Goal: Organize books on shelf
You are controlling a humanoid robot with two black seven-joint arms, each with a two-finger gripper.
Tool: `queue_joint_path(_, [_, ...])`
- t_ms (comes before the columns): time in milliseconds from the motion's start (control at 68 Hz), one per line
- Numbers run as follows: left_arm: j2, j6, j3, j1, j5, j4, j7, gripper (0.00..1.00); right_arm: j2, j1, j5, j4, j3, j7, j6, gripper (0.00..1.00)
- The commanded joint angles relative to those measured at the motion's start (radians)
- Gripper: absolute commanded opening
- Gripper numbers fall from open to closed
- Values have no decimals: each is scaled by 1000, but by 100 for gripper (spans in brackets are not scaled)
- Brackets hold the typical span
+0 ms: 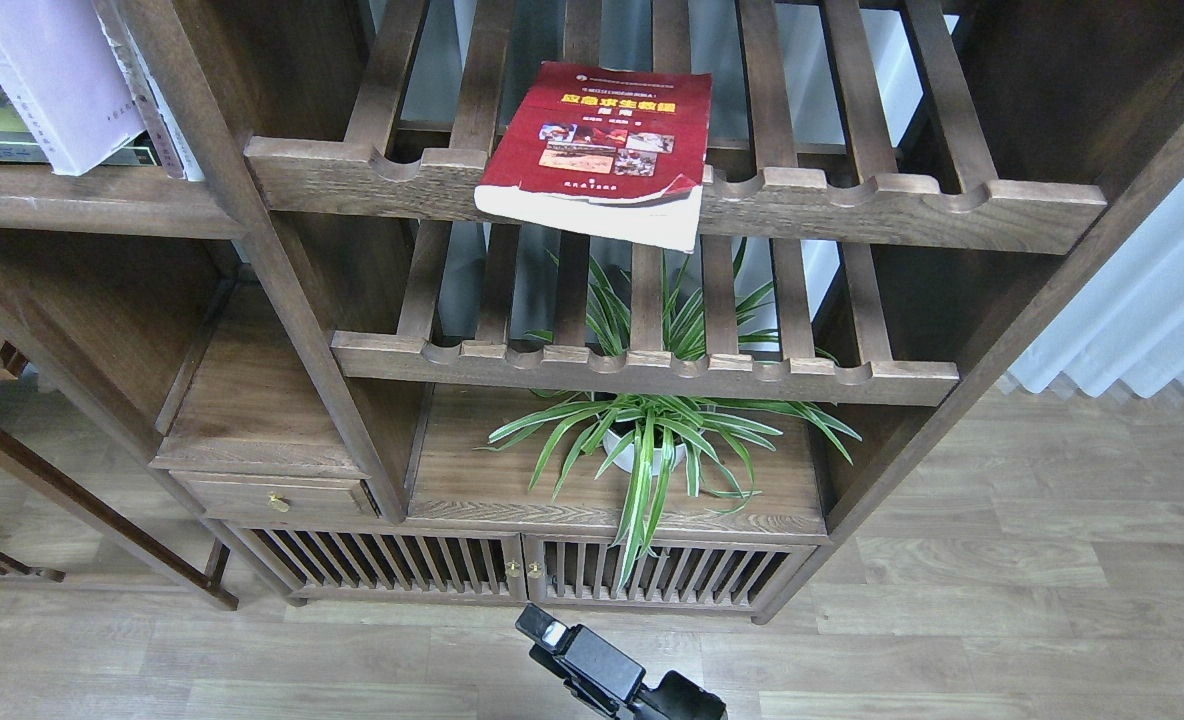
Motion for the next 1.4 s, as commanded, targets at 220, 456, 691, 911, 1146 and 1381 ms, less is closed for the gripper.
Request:
queue_joint_path(220, [9,0,13,17,-7,-18,11,3,0,-1,0,1,1,0,0,100])
queue_joint_path(456, [9,0,13,-78,28,25,11,1,0,0,0,1,1,0,0,100])
queue_joint_path(691, [2,0,39,-190,105,131,8,1,0,0,10,3,1,0,0,100])
queue_joint_path(911, [-18,0,98,-260,108,220,5,1,0,0,26,4,-1,0,0,100])
queue_joint_path(1146, [-45,0,130,-263,108,252,5,2,0,2,37,9,1,5,0,100])
queue_joint_path(1381, [-59,0,159,-227,90,249,0,37,0,34,54,15,59,57,0,100])
